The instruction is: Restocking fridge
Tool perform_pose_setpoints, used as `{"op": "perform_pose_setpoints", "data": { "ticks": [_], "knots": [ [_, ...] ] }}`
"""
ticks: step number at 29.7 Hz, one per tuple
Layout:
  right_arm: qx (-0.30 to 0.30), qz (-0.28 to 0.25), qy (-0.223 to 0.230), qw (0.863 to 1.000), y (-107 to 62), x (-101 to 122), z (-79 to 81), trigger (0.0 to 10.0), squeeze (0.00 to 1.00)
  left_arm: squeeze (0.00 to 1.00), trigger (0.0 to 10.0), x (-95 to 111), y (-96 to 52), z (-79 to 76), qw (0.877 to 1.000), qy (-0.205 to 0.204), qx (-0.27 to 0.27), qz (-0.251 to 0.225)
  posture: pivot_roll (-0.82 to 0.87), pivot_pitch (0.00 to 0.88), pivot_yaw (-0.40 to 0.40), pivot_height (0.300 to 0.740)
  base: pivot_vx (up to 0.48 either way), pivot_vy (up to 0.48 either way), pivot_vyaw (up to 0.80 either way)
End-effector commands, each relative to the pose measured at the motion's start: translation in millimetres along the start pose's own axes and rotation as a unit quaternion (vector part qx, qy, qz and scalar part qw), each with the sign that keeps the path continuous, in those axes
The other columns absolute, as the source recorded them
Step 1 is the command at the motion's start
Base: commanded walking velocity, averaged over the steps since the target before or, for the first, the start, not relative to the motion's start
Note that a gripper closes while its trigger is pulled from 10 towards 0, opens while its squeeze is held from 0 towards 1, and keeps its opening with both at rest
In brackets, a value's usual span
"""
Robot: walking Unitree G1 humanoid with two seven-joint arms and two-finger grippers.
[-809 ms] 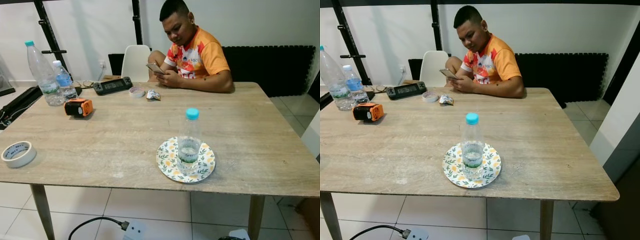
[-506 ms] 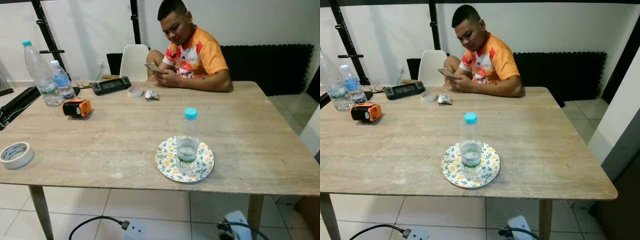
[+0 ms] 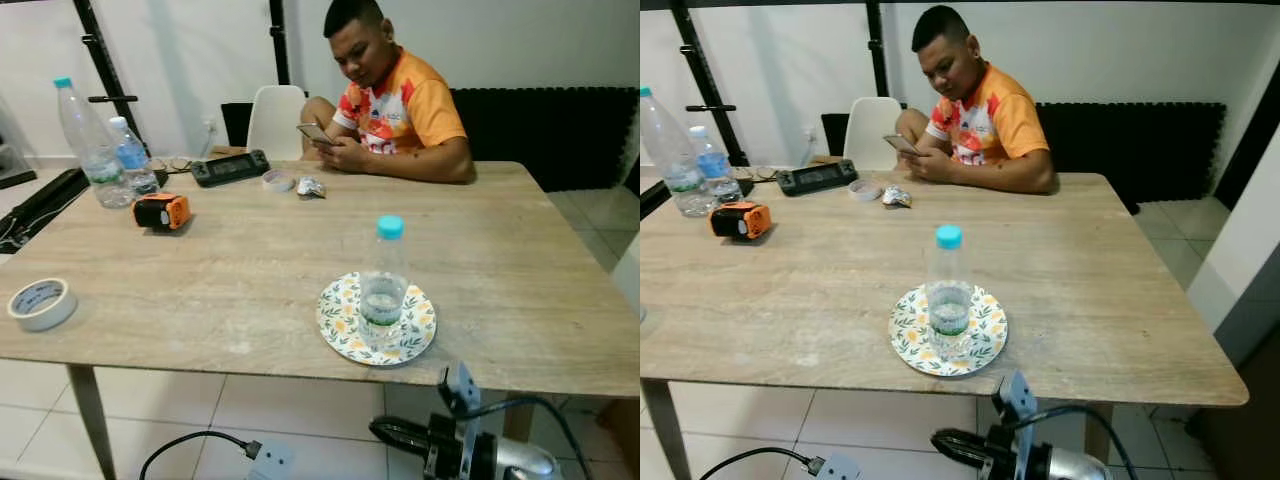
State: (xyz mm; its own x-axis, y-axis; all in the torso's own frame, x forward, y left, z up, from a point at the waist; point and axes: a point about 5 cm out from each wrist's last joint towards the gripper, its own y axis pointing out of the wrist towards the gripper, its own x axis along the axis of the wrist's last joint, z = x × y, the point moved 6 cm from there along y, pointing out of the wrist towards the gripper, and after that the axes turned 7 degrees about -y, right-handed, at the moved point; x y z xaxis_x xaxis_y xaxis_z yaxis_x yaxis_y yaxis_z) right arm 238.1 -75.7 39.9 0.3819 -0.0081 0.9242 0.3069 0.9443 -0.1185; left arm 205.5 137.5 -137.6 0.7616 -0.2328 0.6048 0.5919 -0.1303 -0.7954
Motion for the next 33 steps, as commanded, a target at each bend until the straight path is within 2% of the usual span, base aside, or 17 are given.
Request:
{"op": "perform_pose_setpoints", "data": {
  "ticks": [1,2,3,4,5,7,8,14,15,16,17,18,27,33],
  "knots": [
    [0.024,-0.035,-0.006,0.999,3.5,21,6.3,10.0,0.0,0.0,10.0,-3,-0.5,-1.3,1.0,0.005,-0.003,0.005,-0.02,0.023,0.006,0.734,0.0,0.0,0.0],
    [0.029,-0.065,-0.018,0.997,6.1,39,8.7,10.0,0.0,0.0,10.0,-3,-0.5,-1.3,1.0,0.005,-0.004,0.005,-0.02,0.025,0.006,0.734,0.0,0.0,0.0],
    [0.029,-0.065,-0.018,0.997,6.1,39,8.7,10.0,0.0,0.0,10.0,-3,-0.5,-1.3,1.0,0.005,-0.004,0.005,-0.02,0.025,0.006,0.734,0.0,0.0,0.0],
    [0.021,-0.087,-0.031,0.996,7.7,52,6.6,10.0,0.0,0.0,10.0,-3,-0.6,-1.3,1.0,0.006,-0.004,0.005,-0.02,0.025,0.006,0.734,0.0,0.0,0.0],
    [0.021,-0.087,-0.031,0.996,7.7,52,6.6,10.0,0.0,0.0,10.0,-3,-0.6,-1.3,1.0,0.006,-0.004,0.005,-0.02,0.025,0.006,0.734,0.0,0.0,0.0],
    [-0.031,-0.14,-0.065,0.988,8.6,86,-9.4,10.0,0.0,0.0,10.0,-3,-0.6,-1.3,1.0,0.007,-0.005,0.005,-0.02,0.025,0.006,0.734,0.0,0.0,0.0],
    [-0.073,-0.184,-0.075,0.977,5.6,113,-21.7,10.0,0.0,0.0,10.0,-3,-0.6,-1.0,1.0,0.007,-0.005,0.005,-0.02,0.023,0.004,0.734,0.0,0.0,0.0],
    [-0.069,-0.234,-0.054,0.968,0.1,139,-22.8,10.0,0.0,0.0,10.0,-3,-0.5,-0.8,1.0,0.008,-0.004,0.005,-0.02,0.023,0.004,0.734,0.0,0.0,0.0],
    [-0.058,-0.249,-0.047,0.966,-2.4,147,-19.6,10.0,0.07,0.0,10.0,-3,-0.5,-0.7,1.0,0.007,-0.004,0.005,-0.02,0.023,0.004,0.734,0.0,0.0,0.0],
    [-0.05,-0.264,-0.041,0.962,-5.4,154,-17.8,10.0,0.77,0.0,10.0,-3,-0.5,-1.0,1.0,0.007,-0.004,0.005,-0.02,0.021,0.0,0.734,0.0,0.0,0.0],
    [-0.05,-0.264,-0.041,0.962,-5.4,154,-17.8,10.0,0.77,0.0,10.0,-3,-0.5,-1.0,1.0,0.007,-0.004,0.005,-0.02,0.021,0.0,0.734,0.0,0.0,0.0],
    [-0.039,-0.276,-0.036,0.96,-8.3,160,-14.7,10.0,1.0,0.0,10.0,-3,-0.5,-1.2,1.0,0.007,-0.004,0.005,-0.02,0.021,0.0,0.734,0.0,0.0,0.0],
    [0.011,-0.32,-0.021,0.947,-19.0,180,2.7,10.0,1.0,0.0,10.0,-3,-0.3,-2.3,1.0,0.007,-0.007,0.005,-0.02,0.021,0.001,0.734,0.0,0.0,0.0],
    [0.024,-0.306,-0.013,0.952,-20.2,176,7.1,10.0,1.0,0.0,10.0,-2,-0.1,-2.7,1.0,0.009,-0.008,0.005,-0.02,0.02,0.002,0.734,0.0,0.0,0.0]
  ]
}}
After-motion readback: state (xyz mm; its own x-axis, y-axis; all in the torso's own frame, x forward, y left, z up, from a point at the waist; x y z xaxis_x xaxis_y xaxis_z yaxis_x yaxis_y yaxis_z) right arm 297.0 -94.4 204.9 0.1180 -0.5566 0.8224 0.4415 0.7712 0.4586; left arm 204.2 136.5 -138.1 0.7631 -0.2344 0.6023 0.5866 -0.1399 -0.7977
